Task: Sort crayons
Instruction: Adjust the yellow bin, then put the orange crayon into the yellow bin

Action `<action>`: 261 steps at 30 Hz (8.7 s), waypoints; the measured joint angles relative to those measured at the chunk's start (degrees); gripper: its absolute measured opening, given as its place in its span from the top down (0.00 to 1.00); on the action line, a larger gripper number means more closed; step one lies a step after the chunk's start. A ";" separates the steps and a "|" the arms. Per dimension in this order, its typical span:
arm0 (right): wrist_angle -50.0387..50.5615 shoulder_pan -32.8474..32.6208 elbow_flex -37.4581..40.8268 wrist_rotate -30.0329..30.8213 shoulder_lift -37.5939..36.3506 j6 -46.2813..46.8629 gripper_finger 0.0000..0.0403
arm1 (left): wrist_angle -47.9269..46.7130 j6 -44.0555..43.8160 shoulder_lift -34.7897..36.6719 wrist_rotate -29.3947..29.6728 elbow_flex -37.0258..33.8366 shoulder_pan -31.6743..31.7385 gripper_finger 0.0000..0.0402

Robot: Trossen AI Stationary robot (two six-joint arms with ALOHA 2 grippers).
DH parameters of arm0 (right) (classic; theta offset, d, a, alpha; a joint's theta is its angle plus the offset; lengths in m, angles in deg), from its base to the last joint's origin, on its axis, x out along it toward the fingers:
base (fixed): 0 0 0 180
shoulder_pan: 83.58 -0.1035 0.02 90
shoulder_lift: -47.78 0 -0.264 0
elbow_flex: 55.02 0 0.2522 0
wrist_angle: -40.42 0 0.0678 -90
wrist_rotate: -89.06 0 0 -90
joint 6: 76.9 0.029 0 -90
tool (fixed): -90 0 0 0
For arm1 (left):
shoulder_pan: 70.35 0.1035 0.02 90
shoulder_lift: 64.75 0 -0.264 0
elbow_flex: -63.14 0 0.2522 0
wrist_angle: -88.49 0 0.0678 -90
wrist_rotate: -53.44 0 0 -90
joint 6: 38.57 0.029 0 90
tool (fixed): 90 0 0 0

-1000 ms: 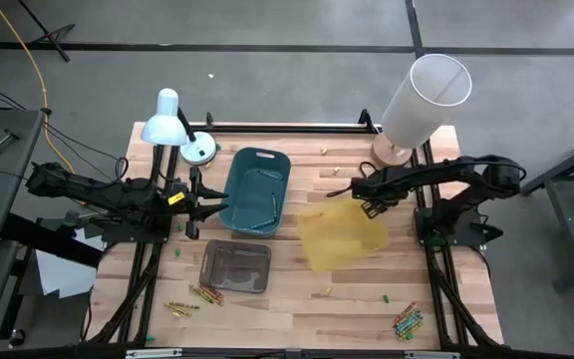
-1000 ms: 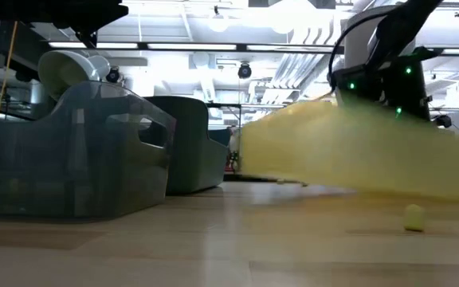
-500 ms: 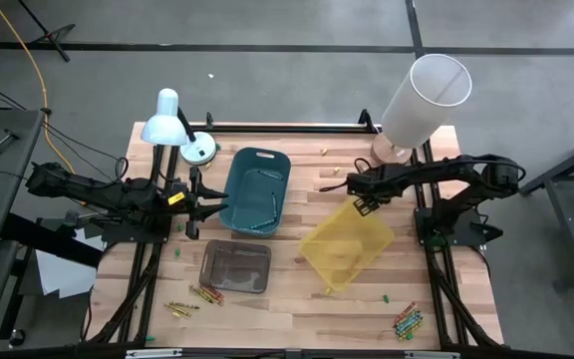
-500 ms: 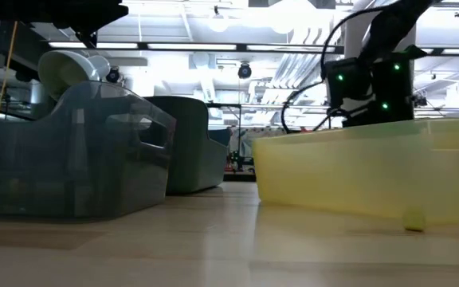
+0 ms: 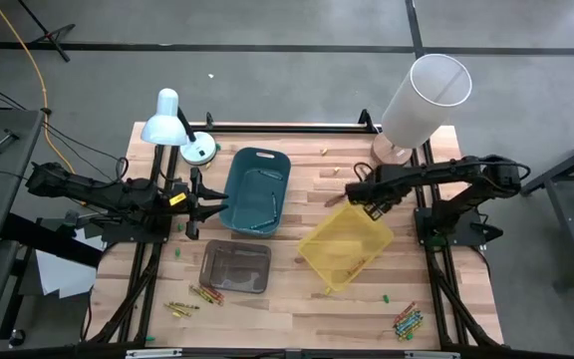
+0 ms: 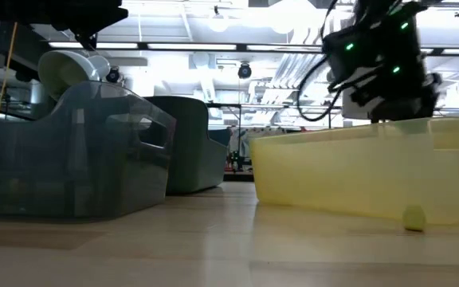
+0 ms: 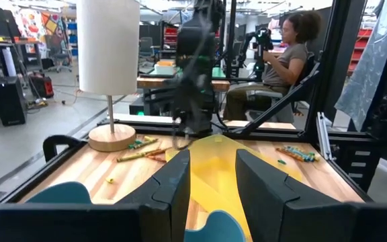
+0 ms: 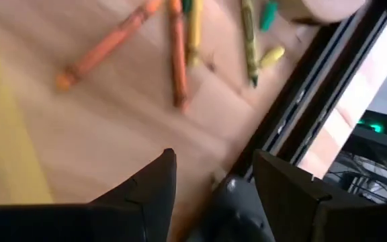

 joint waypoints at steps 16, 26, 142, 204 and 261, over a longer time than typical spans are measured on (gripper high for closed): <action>2.47 -21.70 2.80 -9.85 -1.31 18.19 0.98 | 1.01 -1.76 -0.01 0.01 0.00 0.00 0.74; -4.45 -22.89 2.82 -11.20 -1.31 17.57 1.00 | 1.03 -2.63 -0.01 0.01 0.00 0.00 0.74; -20.33 4.23 12.66 -0.94 -6.62 8.58 1.00 | 6.82 1.40 -0.02 -3.05 0.02 0.02 0.74; -37.14 22.66 23.36 -10.07 -6.73 1.13 0.81 | 5.63 -1.13 -0.02 -5.13 0.02 0.00 0.74; -87.87 -9.90 23.49 -5.05 -27.52 -27.02 1.00 | 5.67 -1.11 -0.02 -5.11 0.02 0.02 0.74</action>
